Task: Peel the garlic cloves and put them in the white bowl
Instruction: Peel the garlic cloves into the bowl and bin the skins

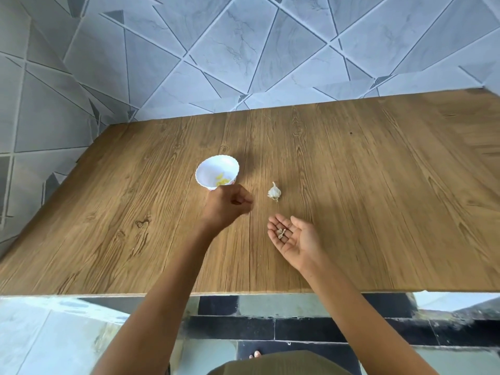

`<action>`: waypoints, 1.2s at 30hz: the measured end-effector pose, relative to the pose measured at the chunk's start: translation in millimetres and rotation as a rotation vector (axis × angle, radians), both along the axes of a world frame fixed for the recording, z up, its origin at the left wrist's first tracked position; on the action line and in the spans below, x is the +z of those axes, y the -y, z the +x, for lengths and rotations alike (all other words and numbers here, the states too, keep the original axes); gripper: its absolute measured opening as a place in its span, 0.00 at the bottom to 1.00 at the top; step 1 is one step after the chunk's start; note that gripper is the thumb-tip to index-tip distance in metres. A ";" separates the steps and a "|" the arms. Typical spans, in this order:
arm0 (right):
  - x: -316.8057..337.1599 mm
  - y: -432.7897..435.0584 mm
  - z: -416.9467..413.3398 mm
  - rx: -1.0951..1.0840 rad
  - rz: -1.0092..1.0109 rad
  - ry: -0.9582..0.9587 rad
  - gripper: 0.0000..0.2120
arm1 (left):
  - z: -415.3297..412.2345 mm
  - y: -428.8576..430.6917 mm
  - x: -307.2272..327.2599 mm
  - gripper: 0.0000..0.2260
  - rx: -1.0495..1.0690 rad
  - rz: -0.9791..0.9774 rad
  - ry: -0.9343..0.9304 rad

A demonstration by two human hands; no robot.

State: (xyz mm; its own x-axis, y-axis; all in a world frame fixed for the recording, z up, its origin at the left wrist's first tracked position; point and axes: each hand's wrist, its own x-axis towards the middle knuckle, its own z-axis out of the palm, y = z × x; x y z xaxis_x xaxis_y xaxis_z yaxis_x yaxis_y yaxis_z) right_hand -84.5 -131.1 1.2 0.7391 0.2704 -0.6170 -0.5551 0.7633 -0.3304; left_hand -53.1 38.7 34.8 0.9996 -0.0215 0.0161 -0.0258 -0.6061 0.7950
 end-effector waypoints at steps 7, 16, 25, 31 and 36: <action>6.6 -14.3 4.6 0.031 0.024 -0.011 0.17 | -17.2 29.3 4.1 0.11 -0.350 0.221 0.131; 3.2 -6.9 4.5 0.021 0.028 0.000 0.15 | -6.6 -19.5 -26.2 0.15 -0.295 0.546 0.189; -2.5 -10.5 3.0 0.018 0.044 -0.012 0.15 | -15.5 -39.2 -39.6 0.19 -0.418 0.541 0.252; -1.7 -22.1 5.6 0.040 0.056 -0.010 0.16 | -17.0 -48.0 -33.5 0.10 -0.391 0.553 0.123; 0.1 -25.5 7.0 0.044 0.044 -0.007 0.16 | -12.7 -43.5 -30.1 0.04 -0.396 0.609 0.102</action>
State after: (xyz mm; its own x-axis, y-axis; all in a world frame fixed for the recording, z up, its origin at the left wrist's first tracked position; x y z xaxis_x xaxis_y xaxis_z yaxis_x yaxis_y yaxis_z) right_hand -77.5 -105.7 1.2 0.7219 0.3292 -0.6087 -0.5902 0.7521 -0.2932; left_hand -65.8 82.2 4.6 0.9092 -0.4157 -0.0212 -0.3905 -0.8695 0.3024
